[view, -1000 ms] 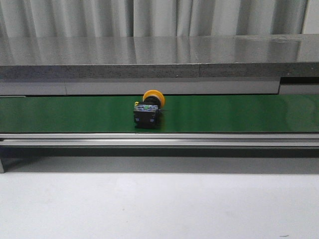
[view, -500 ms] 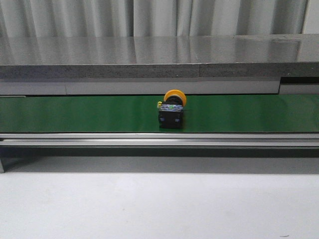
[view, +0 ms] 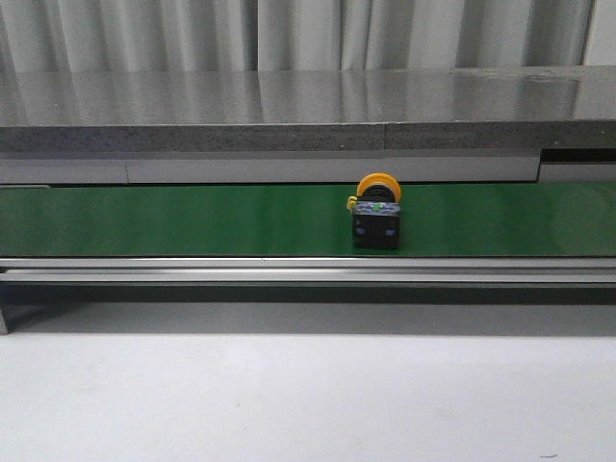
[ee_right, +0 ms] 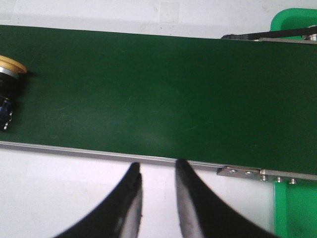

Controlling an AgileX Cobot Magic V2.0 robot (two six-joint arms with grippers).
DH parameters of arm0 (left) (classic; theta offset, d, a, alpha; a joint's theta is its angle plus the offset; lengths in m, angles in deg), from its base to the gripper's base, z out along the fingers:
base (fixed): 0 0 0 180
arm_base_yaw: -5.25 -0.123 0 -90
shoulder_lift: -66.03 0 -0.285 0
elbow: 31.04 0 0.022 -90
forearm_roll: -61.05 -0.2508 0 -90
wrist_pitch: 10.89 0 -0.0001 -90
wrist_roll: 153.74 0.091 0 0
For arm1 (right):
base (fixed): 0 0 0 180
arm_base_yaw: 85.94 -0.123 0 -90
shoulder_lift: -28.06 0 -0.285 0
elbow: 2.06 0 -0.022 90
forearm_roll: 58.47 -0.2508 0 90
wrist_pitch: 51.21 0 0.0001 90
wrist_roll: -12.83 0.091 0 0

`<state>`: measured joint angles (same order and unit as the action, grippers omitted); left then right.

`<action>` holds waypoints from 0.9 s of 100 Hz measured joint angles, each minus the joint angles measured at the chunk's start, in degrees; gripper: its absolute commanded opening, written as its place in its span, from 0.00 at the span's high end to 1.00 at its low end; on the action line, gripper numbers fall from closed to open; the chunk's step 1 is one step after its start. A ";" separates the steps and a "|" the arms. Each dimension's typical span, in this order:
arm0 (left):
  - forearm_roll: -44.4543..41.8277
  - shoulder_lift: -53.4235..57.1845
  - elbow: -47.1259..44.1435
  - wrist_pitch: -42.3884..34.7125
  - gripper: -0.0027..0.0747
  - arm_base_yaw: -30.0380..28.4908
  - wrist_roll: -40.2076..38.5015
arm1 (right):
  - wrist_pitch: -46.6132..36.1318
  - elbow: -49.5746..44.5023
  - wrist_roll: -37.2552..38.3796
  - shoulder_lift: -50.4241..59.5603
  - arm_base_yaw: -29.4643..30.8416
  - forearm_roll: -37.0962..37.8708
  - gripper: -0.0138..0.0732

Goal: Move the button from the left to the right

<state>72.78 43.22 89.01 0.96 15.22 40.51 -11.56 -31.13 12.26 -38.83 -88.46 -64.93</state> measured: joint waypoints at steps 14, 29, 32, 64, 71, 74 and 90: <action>0.00 0.00 0.00 0.00 0.96 0.00 0.00 | 0.00 0.00 0.00 -0.09 0.00 -0.39 0.19; 0.00 0.00 0.00 0.00 0.96 0.00 0.00 | 0.00 0.00 0.00 -0.23 0.00 -1.63 0.16; 0.00 0.00 0.00 0.00 0.96 0.00 0.00 | 0.00 0.00 0.00 -0.23 0.00 -2.06 0.16; 0.00 0.00 0.00 0.00 0.96 0.00 0.00 | -1.62 1.46 0.00 -4.18 -3.76 -5.22 0.16; 0.00 0.00 0.00 0.00 0.96 0.00 0.00 | -2.75 2.02 0.00 -6.36 -5.47 -5.31 0.16; 0.00 0.00 0.00 0.00 0.96 0.00 0.00 | -3.31 2.10 0.00 -7.34 -6.16 -5.31 0.16; 0.00 0.00 0.00 0.00 0.96 0.00 0.00 | -5.79 3.47 0.00 -13.61 -9.45 -5.36 0.16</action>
<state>72.78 43.22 89.01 0.96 15.22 40.51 -17.34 -27.66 12.26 -52.43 -97.91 -70.29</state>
